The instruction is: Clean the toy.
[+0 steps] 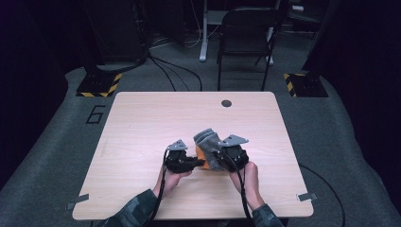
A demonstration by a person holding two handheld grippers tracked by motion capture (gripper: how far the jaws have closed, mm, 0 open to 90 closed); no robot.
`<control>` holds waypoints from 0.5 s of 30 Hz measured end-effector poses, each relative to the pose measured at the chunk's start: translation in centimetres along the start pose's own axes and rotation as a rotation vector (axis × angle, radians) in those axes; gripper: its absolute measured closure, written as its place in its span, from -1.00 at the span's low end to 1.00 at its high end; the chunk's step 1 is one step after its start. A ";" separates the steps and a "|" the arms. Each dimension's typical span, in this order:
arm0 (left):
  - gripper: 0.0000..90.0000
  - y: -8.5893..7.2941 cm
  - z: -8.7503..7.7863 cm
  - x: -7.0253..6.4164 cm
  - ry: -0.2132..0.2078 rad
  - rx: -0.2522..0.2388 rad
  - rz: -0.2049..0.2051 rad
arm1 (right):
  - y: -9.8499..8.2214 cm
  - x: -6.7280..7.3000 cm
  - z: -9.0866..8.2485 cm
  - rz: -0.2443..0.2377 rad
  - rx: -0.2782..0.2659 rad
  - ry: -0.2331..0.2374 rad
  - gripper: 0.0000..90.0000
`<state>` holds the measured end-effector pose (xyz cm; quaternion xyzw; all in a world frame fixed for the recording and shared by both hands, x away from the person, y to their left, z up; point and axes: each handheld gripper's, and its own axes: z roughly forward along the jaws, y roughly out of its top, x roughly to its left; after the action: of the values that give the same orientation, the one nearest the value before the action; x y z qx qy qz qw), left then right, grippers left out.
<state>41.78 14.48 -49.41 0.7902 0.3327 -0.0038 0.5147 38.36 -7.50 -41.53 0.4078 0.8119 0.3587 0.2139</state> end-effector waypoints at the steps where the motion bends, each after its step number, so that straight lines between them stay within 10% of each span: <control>1: 0.80 0.0 0.0 0.0 0.000 -0.001 -0.003 | -0.3 -0.7 0.0 0.007 0.003 -0.016 0.70; 15: 0.80 -0.1 0.1 -0.1 -0.003 -0.007 -0.006 | -3.2 -5.9 1.8 0.122 0.096 -0.100 0.69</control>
<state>41.73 14.34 -49.49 0.7874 0.3342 -0.0053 0.5180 41.27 -12.87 -44.85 0.4838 0.7901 0.3109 0.2123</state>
